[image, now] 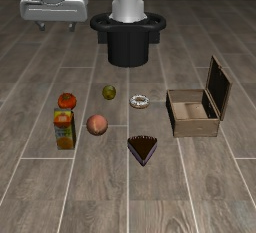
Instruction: Pick up the tomato and place it in the box
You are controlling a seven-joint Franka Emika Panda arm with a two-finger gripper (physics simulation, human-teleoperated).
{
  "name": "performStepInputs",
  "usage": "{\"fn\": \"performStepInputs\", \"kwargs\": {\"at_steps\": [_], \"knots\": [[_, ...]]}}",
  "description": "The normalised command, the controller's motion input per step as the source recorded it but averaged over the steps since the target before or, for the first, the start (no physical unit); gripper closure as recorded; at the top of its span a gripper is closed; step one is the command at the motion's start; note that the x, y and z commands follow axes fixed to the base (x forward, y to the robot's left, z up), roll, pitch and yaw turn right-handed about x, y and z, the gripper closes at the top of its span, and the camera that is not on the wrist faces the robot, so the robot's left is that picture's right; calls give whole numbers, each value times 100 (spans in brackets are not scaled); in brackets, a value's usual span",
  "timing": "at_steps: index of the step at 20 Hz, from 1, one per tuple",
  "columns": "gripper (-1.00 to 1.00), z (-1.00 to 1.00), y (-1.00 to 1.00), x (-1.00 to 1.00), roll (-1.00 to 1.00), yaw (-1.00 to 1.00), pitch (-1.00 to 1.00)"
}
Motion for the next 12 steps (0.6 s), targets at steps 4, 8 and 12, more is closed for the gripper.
{"fn": "performStepInputs", "kwargs": {"at_steps": [4, 8, 12], "knots": [[-100, -50, 0, 50, 0, 0, 0], [-100, -100, 0, 0, 0, 0, 0], [-100, -100, 0, 0, 0, 0, 0]]}}
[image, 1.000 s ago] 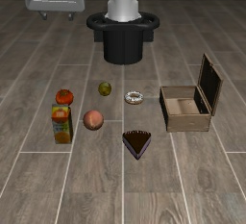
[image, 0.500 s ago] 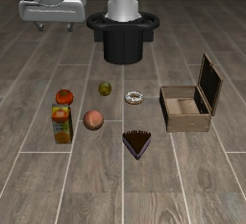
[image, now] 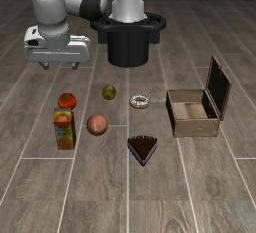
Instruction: Pick up the tomato and place it in the box
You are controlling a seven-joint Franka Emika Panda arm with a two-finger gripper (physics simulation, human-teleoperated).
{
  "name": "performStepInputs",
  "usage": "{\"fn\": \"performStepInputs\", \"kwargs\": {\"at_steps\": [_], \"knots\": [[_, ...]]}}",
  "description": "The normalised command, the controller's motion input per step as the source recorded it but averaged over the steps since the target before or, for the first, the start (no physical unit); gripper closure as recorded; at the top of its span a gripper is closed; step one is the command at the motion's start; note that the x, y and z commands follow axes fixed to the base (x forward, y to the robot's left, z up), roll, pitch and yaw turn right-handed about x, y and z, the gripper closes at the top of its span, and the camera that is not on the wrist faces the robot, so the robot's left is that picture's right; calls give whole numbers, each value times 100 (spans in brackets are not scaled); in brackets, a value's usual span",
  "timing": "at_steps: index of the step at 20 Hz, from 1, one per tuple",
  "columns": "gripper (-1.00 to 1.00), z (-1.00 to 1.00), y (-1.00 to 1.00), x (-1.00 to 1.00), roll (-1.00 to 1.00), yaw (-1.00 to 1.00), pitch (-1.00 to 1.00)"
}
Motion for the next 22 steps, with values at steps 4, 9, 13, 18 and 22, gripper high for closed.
{"fn": "performStepInputs", "kwargs": {"at_steps": [4, 9, 13, 18, 22], "knots": [[-100, -100, 0, 0, 0, 0, 0], [-100, -60, 0, -40, 0, 0, 0], [-100, 0, 0, -100, 0, 0, 0], [-100, -20, 0, -40, 0, 0, 0], [-100, -100, 0, 0, 0, 0, 0]]}}
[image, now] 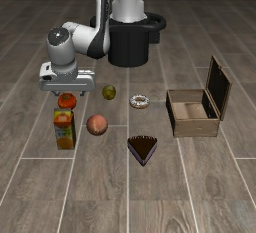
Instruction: Pick up the tomato and place it in the box
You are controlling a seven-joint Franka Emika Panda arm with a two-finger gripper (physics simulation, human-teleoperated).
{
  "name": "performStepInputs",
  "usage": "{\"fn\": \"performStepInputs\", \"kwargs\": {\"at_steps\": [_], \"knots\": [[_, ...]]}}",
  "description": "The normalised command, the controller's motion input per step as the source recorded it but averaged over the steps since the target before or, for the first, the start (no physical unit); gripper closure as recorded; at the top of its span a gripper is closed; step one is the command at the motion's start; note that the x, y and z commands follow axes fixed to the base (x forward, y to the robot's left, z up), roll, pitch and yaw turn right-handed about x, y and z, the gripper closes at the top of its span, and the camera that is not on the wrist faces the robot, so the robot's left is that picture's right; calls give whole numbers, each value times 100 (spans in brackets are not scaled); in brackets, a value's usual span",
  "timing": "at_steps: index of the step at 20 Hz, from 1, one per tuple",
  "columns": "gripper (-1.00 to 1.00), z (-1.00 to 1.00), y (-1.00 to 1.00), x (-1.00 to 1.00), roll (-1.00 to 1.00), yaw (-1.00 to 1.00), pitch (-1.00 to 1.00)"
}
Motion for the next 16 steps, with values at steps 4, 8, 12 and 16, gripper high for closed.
{"fn": "performStepInputs", "kwargs": {"at_steps": [4, 8, 12, 16], "knots": [[-100, -25, 0, 25, 0, 0, 0], [100, -50, 0, 0, 0, 0, 0], [100, 0, 0, 0, 0, 0, 0], [100, 0, 0, 0, 0, 0, 0]]}}
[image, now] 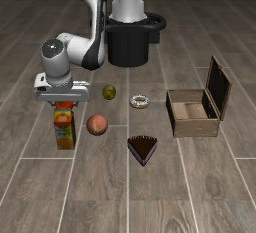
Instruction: Pick up the tomato and place it in the box
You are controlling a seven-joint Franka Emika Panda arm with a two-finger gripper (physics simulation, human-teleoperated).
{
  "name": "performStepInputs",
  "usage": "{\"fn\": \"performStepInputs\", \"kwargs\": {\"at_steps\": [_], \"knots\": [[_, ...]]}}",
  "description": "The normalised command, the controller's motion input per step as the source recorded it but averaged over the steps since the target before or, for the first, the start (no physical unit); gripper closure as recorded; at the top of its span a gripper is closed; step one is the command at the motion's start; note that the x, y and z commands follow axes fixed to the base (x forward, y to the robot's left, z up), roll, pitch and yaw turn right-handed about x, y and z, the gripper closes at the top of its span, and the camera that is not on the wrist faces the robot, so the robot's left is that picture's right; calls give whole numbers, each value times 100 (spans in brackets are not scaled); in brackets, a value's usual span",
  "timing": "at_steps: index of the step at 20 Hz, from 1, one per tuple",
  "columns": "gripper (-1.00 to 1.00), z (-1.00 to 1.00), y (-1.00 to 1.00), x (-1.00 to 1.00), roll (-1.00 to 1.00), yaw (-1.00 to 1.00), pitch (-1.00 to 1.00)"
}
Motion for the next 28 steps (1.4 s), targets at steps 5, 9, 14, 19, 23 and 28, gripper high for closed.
{"fn": "performStepInputs", "kwargs": {"at_steps": [5, 9, 14, 19, 23, 28], "knots": [[100, 40, 0, 0, 0, 0, 0], [100, 100, 0, 0, 0, 0, 0], [100, 100, 0, 0, 0, 0, 0], [100, 20, 80, 0, 0, 0, 0], [100, 0, 100, 0, 0, 0, 0], [100, 0, 100, 0, 0, 0, 0]]}}
